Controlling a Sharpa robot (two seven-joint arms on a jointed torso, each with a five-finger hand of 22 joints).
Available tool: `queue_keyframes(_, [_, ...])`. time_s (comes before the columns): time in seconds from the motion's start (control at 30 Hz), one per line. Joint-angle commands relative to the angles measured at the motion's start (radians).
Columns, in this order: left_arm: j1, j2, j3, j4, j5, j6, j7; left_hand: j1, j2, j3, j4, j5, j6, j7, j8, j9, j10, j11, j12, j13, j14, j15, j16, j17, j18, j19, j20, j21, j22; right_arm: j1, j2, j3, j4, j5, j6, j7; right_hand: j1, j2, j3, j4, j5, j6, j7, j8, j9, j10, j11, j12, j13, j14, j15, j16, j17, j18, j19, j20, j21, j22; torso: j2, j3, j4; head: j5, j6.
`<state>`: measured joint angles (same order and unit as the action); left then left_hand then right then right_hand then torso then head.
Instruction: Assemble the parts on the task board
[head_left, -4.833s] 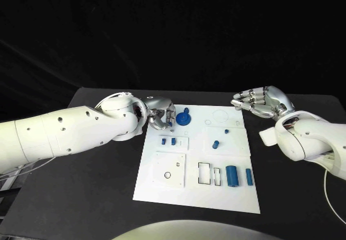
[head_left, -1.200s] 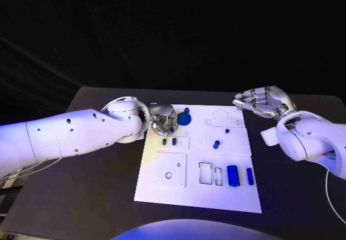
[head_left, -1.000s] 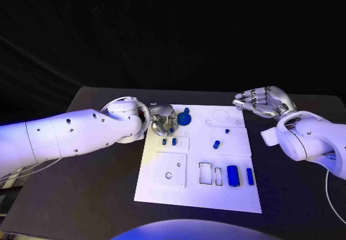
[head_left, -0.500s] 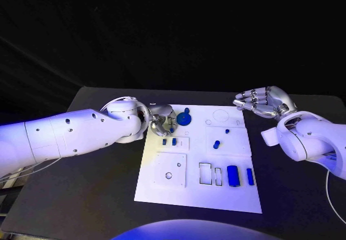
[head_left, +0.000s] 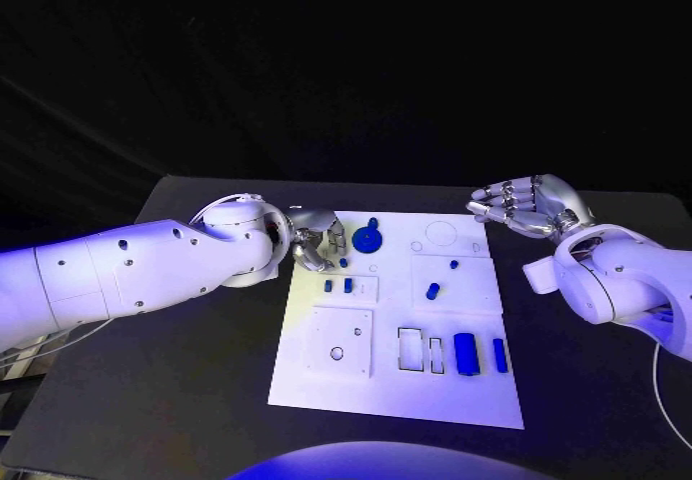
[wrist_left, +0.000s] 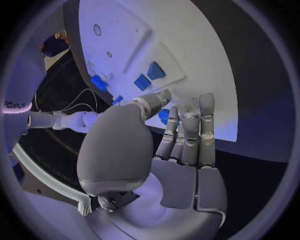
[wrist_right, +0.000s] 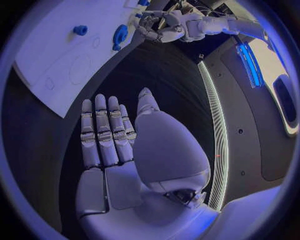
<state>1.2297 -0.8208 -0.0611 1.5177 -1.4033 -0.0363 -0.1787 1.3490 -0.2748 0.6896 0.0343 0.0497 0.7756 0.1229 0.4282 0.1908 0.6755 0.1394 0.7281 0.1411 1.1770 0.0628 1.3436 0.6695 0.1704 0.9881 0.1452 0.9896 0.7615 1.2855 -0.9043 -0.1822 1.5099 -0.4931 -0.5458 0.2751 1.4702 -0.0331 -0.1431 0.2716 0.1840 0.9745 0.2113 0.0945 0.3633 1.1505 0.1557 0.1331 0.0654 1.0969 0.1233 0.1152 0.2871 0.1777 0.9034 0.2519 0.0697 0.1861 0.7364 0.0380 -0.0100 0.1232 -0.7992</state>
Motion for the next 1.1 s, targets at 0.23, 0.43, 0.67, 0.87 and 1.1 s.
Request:
queue_keyframes(0.23, [0.000, -0.038, 0.013, 0.028, 0.050, -0.057, 0.051, 0.021, 0.005, -0.001, -0.005, 0.002, 0.000, -0.002, -0.006, -0.001, -0.010, 0.001, -0.008, -0.006, -0.006, -0.001, -0.002, -0.006, 0.015, 0.001, 0.009, -0.004, -0.001, -0.001, 0.001, 0.000, -0.009, 0.011, 0.007, 0.007, 0.010, -0.001, 0.005, 0.002, 0.000, 0.002, 0.002, -0.005, -0.002, -0.008, -0.002, 0.001, -0.002, 0.006, 0.001, -0.006, -0.002, 0.007, 0.000, -0.001, 0.001, -0.002, -0.001, 0.0002, 0.0004, 0.001, 0.005])
queue_keyframes(0.43, [0.001, -0.079, 0.020, 0.017, 0.361, -0.196, 0.173, 0.025, 0.025, 0.030, 0.007, 0.001, 0.041, 0.038, 0.001, -0.001, 0.016, -0.001, -0.019, -0.034, -0.083, -0.003, -0.065, -0.166, 0.016, -0.005, 0.007, -0.005, -0.004, -0.001, 0.004, 0.000, -0.033, -0.006, 0.065, -0.024, 0.121, -0.004, 0.049, -0.048, 0.003, -0.023, 0.012, -0.023, -0.011, -0.051, 0.006, -0.024, -0.003, 0.035, -0.004, 0.007, -0.004, 0.008, 0.033, -0.008, 0.017, -0.008, -0.002, 0.0016, -0.0004, -0.003, 0.010])
queue_keyframes(0.67, [0.001, -0.120, 0.021, 0.005, 0.700, -0.227, 0.312, 0.047, 0.040, 0.048, -0.024, 0.001, 0.070, 0.058, 0.002, -0.001, 0.109, -0.015, -0.029, -0.061, -0.097, -0.019, -0.113, -0.218, 0.016, 0.008, -0.009, 0.017, 0.003, -0.001, 0.005, 0.000, -0.046, -0.229, 0.245, -0.143, 0.236, -0.067, 0.231, -0.034, 0.006, 0.035, -0.020, -0.011, -0.028, 0.050, -0.036, -0.005, 0.000, 0.167, -0.062, 0.063, 0.026, 0.006, 0.146, -0.071, 0.103, 0.031, -0.001, 0.0012, -0.0006, -0.017, 0.016])
queue_keyframes(0.87, [0.001, -0.150, 0.021, 0.011, 0.975, -0.179, 0.423, 0.001, 0.030, -0.009, -0.004, 0.002, 0.069, 0.051, -0.003, 0.000, 0.186, -0.030, -0.005, -0.057, -0.097, -0.027, -0.142, -0.238, 0.016, 0.004, -0.012, -0.007, -0.016, -0.001, -0.003, 0.000, -0.028, -0.533, 0.266, -0.222, 0.172, -0.133, 0.301, -0.037, 0.004, 0.093, -0.070, -0.008, -0.040, 0.169, -0.094, 0.009, 0.016, 0.416, -0.148, 0.334, 0.209, 0.003, 0.339, -0.166, 0.336, 0.182, -0.001, 0.0009, -0.0027, -0.035, 0.033])
queue_keyframes(1.1, [0.001, -0.162, 0.020, 0.022, 1.131, -0.171, 0.494, -0.006, 0.040, -0.059, 0.018, 0.001, 0.093, 0.043, 0.001, 0.015, 0.305, -0.035, -0.149, -0.079, -0.200, -0.024, -0.345, -0.323, 0.013, -0.063, -0.006, -0.172, -0.120, -0.002, 0.001, 0.000, -0.002, -0.769, 0.245, -0.291, 0.093, -0.221, 0.408, 0.010, 0.000, 0.099, -0.067, -0.009, -0.033, 0.145, -0.089, -0.057, 0.023, 0.426, -0.140, 1.047, 0.796, -0.002, 0.353, -0.174, 0.529, 0.344, -0.001, 0.0015, -0.0026, -0.054, 0.038])
